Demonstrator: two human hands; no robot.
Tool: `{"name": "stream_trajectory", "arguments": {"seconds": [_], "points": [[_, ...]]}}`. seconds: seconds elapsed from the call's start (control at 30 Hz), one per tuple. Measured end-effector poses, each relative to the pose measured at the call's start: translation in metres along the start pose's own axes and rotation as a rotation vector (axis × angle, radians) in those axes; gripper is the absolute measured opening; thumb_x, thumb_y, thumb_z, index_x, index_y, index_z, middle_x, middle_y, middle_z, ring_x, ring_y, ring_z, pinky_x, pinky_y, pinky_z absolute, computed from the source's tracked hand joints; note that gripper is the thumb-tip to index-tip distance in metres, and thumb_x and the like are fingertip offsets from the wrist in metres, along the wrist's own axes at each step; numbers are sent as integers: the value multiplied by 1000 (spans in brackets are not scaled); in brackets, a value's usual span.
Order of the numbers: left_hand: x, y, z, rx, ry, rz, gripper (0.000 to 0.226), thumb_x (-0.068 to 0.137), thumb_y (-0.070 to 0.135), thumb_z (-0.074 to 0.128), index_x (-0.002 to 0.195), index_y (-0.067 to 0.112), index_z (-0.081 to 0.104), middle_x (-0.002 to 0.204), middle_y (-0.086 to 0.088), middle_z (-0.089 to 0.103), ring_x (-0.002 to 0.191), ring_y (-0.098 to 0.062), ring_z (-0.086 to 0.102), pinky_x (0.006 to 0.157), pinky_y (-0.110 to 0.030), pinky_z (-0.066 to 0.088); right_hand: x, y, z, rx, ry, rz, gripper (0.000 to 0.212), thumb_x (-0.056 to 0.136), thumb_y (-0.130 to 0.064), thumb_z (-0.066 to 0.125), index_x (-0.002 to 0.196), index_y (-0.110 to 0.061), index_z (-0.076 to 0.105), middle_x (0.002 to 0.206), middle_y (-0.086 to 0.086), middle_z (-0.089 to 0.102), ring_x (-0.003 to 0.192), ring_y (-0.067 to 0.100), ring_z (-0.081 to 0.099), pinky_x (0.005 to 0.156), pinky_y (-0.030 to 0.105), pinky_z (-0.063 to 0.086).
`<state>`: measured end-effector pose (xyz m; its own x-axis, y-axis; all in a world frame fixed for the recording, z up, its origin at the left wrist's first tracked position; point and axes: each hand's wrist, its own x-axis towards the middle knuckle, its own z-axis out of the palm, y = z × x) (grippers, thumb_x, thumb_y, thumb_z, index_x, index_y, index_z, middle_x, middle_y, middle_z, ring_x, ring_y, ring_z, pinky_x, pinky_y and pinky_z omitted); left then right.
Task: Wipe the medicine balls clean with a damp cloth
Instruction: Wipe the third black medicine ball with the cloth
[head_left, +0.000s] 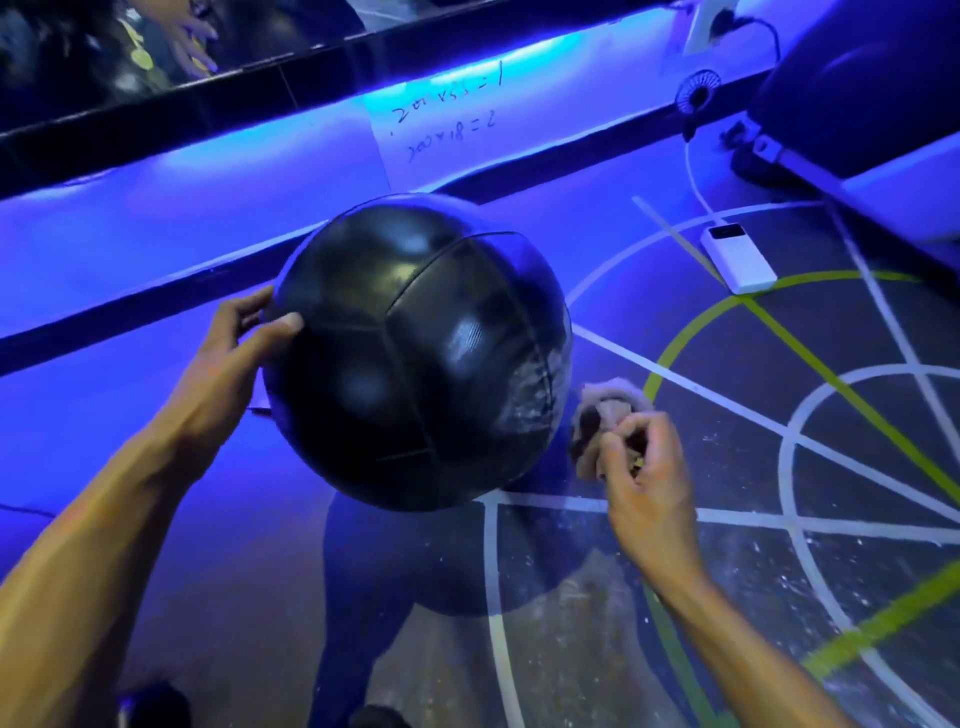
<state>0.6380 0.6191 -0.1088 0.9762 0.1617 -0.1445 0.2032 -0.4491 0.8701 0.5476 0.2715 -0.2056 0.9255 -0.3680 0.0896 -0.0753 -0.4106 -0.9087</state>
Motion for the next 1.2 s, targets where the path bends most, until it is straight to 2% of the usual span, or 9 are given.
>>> {"name": "stream_trajectory", "arguments": {"seconds": [0.1, 0.23, 0.33, 0.47, 0.6, 0.73, 0.83, 1.07, 1.2], "points": [[5, 27, -1, 146, 111, 188, 69, 72, 89, 59, 116, 35, 59, 141, -6, 53, 132, -31, 51, 107, -56, 40, 0, -16, -8, 82, -5, 41, 29, 95, -1, 57, 87, -27, 48, 86, -5, 63, 81, 15, 62, 74, 38, 51], [19, 77, 33, 472, -88, 502, 80, 76, 88, 50, 146, 50, 46, 163, 11, 31, 154, -16, 25, 125, -39, 21, -12, -55, -10, 332, 60, 69, 17, 97, 11, 53, 91, -4, 47, 68, -21, 67, 61, -6, 59, 63, 9, 42], [29, 76, 45, 604, -75, 493, 79, 78, 90, 44, 147, 52, 46, 163, 6, 37, 151, -20, 30, 126, -43, 20, -16, -92, -15, 515, 147, -52, 16, 99, 3, 58, 98, -12, 52, 73, -4, 69, 65, 10, 64, 67, 27, 51], [35, 75, 46, 580, -16, 512, 79, 80, 88, 46, 146, 44, 52, 157, 5, 47, 146, -16, 40, 124, -43, 29, -26, -118, 13, 219, -68, -385, 35, 94, -8, 64, 129, -14, 60, 117, 3, 65, 103, 25, 61, 92, 40, 50], [25, 65, 48, 563, 38, 492, 74, 80, 89, 47, 144, 51, 49, 158, 7, 44, 147, -21, 40, 122, -48, 30, -25, -79, 55, -191, -93, -661, 32, 88, -13, 62, 120, -16, 56, 102, 8, 59, 92, 29, 53, 84, 41, 49], [12, 52, 44, 519, 79, 526, 75, 81, 89, 47, 144, 50, 51, 156, 6, 46, 146, -23, 41, 120, -52, 33, -41, -39, 58, 94, 32, 17, 25, 88, -4, 58, 91, -26, 46, 84, -10, 60, 79, 0, 55, 73, 13, 40], [0, 42, 41, 488, 119, 515, 74, 80, 89, 48, 144, 52, 50, 157, 9, 44, 145, -23, 40, 118, -55, 34, -42, -37, 58, 367, -2, 547, 17, 95, -9, 58, 87, -18, 47, 64, -7, 61, 65, 13, 61, 60, 30, 45], [-34, 25, 30, 440, 171, 498, 72, 84, 71, 54, 149, 40, 50, 161, 5, 38, 149, -21, 32, 124, -42, 23, -36, -103, 56, 245, 5, -189, 16, 93, -20, 63, 107, -25, 60, 81, -11, 60, 71, 18, 65, 68, 39, 54], [-53, 12, 28, 438, 202, 524, 70, 87, 66, 57, 149, 34, 51, 162, 1, 37, 147, -27, 35, 122, -52, 27, -35, -76, 54, 363, 110, 197, 7, 101, -20, 61, 97, -21, 56, 65, -14, 59, 52, 1, 57, 54, 23, 45]]}}
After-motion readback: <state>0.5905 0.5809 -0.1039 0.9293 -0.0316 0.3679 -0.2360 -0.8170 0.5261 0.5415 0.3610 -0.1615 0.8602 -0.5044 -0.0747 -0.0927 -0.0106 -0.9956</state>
